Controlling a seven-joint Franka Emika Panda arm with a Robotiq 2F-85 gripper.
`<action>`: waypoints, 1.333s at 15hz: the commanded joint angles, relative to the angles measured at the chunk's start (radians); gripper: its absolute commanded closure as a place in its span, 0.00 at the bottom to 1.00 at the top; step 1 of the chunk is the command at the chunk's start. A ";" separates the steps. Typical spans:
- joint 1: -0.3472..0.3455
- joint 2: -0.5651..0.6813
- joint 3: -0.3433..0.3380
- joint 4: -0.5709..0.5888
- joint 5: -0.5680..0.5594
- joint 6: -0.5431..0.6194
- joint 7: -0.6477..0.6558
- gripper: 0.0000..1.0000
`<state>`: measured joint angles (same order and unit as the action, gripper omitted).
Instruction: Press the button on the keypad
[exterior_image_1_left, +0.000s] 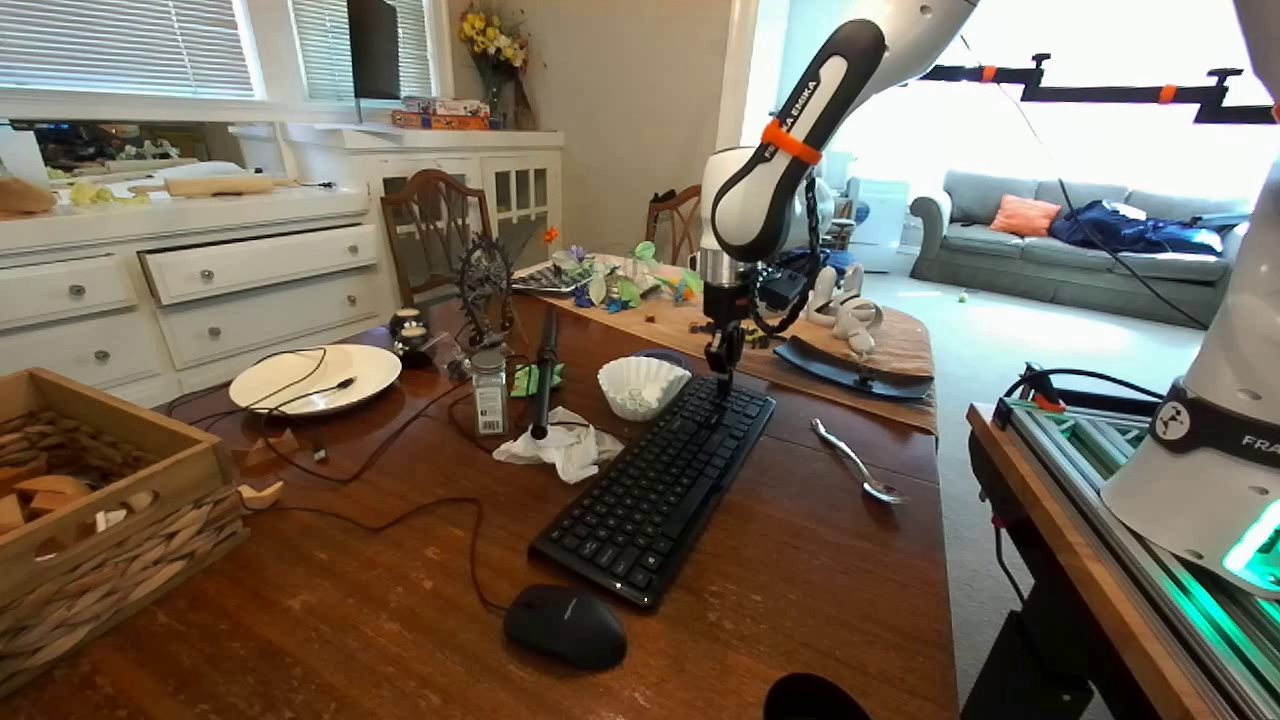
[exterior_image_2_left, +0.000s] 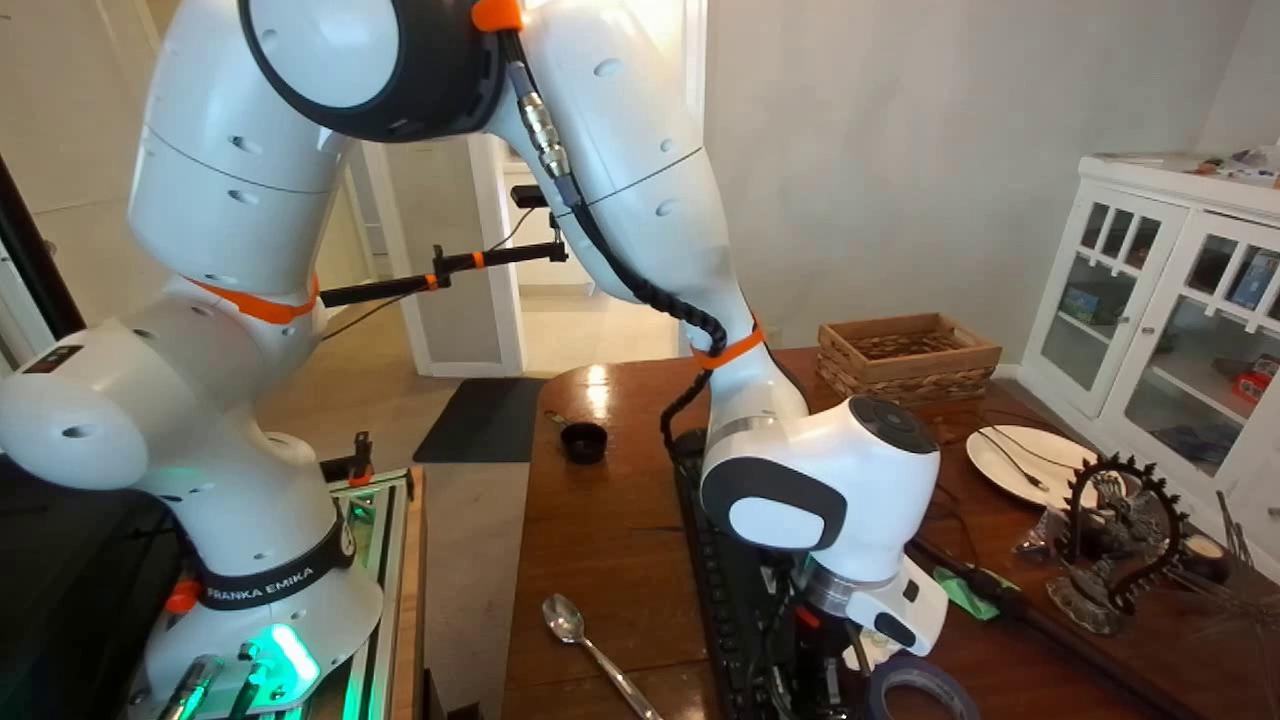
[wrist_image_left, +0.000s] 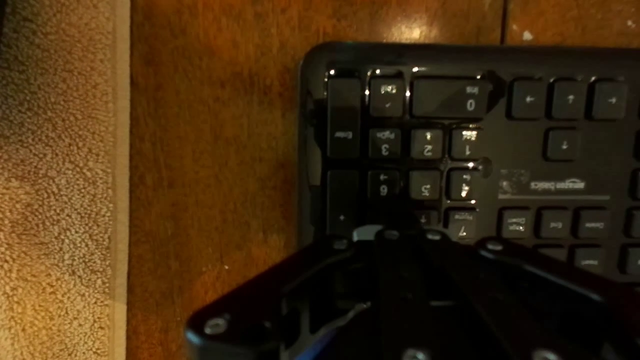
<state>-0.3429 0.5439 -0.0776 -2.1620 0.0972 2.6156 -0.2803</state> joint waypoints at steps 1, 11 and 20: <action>0.017 -0.060 -0.009 -0.061 -0.008 0.007 0.022 1.00; 0.001 -0.149 -0.022 -0.219 0.012 0.029 -0.012 1.00; -0.019 -0.140 -0.010 -0.230 0.015 0.131 -0.023 1.00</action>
<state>-0.3514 0.4093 -0.0978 -2.3789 0.0988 2.7222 -0.2841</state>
